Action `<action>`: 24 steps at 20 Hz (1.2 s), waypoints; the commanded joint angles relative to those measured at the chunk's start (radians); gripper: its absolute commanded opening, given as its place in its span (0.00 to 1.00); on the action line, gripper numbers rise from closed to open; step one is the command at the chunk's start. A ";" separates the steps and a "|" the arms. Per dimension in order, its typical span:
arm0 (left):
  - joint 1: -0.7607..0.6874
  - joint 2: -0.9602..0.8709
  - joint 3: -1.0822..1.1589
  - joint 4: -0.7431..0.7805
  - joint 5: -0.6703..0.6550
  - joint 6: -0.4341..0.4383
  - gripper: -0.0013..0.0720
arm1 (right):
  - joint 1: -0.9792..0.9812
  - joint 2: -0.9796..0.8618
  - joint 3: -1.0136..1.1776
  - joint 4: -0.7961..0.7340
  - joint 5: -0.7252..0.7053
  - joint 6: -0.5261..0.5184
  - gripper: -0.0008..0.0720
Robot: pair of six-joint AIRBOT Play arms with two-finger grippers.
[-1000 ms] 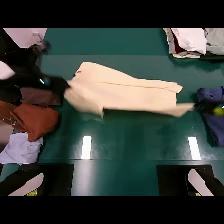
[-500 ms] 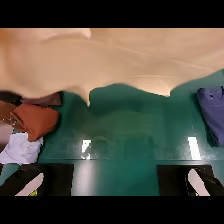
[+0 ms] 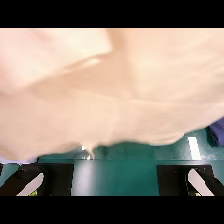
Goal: Fold the shirts.
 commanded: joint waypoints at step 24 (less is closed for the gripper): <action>0.000 -0.800 -0.231 0.348 0.039 0.273 0.06 | 0.234 -0.748 -0.283 -0.070 -0.173 0.043 0.03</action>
